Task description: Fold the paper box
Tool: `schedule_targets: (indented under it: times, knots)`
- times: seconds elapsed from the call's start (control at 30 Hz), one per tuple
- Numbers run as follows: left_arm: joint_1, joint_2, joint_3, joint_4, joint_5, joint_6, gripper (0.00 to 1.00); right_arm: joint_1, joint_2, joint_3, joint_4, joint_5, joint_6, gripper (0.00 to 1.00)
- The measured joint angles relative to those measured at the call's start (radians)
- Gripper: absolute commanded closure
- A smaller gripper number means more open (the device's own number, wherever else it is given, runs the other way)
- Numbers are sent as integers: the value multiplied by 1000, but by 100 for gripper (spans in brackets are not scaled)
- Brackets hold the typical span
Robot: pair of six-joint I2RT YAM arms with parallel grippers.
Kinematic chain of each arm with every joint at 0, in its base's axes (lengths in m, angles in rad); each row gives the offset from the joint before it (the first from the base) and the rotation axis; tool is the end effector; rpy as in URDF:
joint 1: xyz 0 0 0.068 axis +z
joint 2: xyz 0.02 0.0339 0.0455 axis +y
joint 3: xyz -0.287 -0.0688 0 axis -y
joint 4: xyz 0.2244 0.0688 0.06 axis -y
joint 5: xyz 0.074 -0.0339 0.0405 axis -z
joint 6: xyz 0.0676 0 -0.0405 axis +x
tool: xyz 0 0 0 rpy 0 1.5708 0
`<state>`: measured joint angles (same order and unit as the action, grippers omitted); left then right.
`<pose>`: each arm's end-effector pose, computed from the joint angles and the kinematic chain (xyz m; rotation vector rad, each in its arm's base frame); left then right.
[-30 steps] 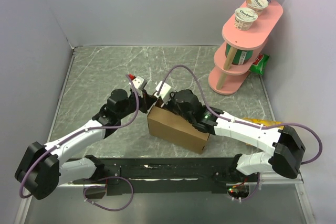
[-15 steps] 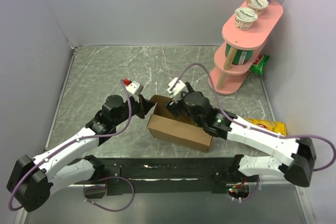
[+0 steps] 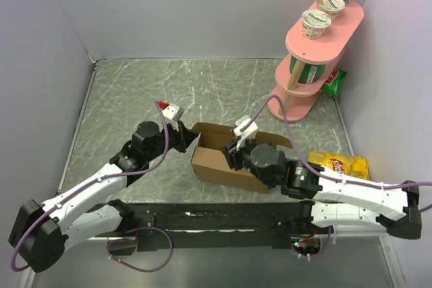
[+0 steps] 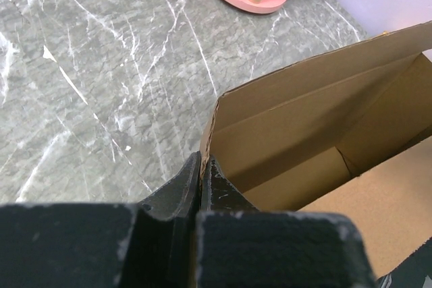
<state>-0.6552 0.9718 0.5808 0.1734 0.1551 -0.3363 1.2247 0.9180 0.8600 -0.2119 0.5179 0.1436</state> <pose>0.1728 -0.1460 0.2901 0.4107 1.8214 -0.8392 0.0997 0.1778 0.3530 -0.6140 1.7266 0.4951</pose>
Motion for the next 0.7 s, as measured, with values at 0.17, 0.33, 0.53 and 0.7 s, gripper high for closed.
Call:
schedule_targets:
  times: [0.17, 0.33, 0.53, 0.7]
  knots:
    - [0, 0, 9, -19, -8, 0, 99, 80, 46, -43, -28, 46, 127, 60]
    - [-1, -4, 9, -21, -10, 6, 99, 82, 78, -88, -28, 103, 235, 61]
    - [-5, -53, -9, -36, 31, 47, 99, 66, 81, -121, -10, 171, 327, 61]
    - [-23, -74, -19, -38, 42, 67, 99, 35, 82, -141, 30, 178, 367, 61]
